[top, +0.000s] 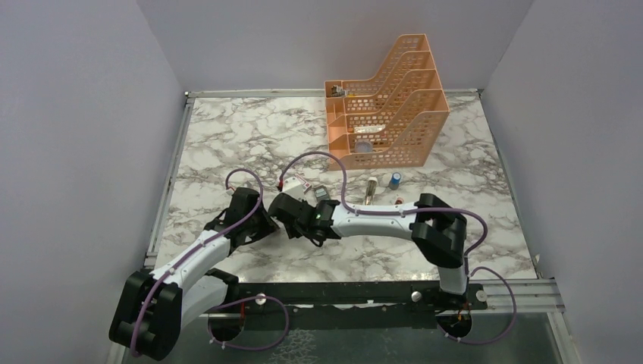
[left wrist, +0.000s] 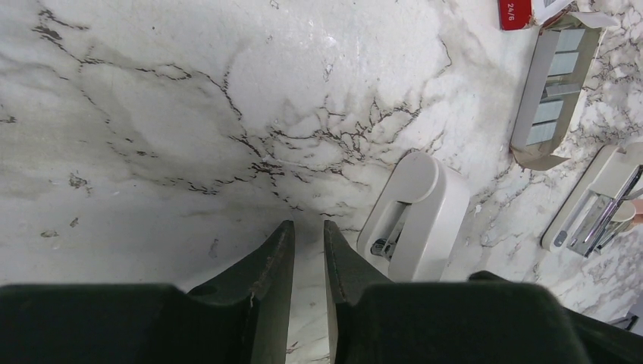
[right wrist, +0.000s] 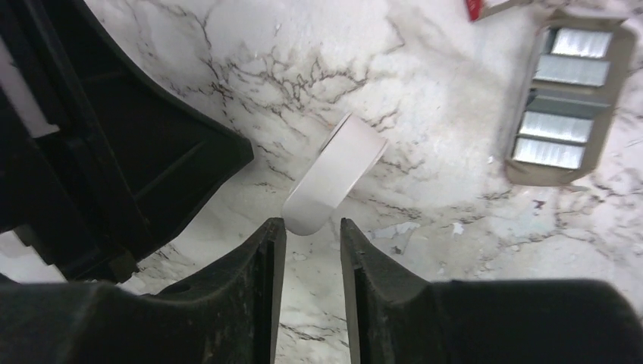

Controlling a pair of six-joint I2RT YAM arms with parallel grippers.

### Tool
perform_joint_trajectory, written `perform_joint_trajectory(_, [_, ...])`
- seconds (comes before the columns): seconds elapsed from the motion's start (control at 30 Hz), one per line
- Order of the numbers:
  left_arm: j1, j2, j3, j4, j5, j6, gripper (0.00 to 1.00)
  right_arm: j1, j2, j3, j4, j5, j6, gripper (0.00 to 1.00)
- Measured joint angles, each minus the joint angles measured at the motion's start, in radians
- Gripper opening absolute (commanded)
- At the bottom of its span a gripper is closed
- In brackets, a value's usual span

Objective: Load the staples into the stapler

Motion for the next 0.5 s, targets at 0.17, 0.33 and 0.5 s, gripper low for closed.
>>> perform_joint_trajectory(0.17, [0.0,-0.002,0.0,-0.001,0.0,0.001,0.24,-0.023,-0.098,-0.025,0.013,0.017,-0.007,0.43])
perform_joint_trajectory(0.33, [0.001,-0.021,0.0,-0.006,0.004,0.006,0.3,-0.06,-0.218,-0.083,0.016,0.036,-0.002,0.44])
perform_joint_trajectory(0.5, [0.002,-0.088,0.023,-0.026,0.04,0.032,0.57,-0.163,-0.356,-0.173,-0.011,0.058,0.002,0.5])
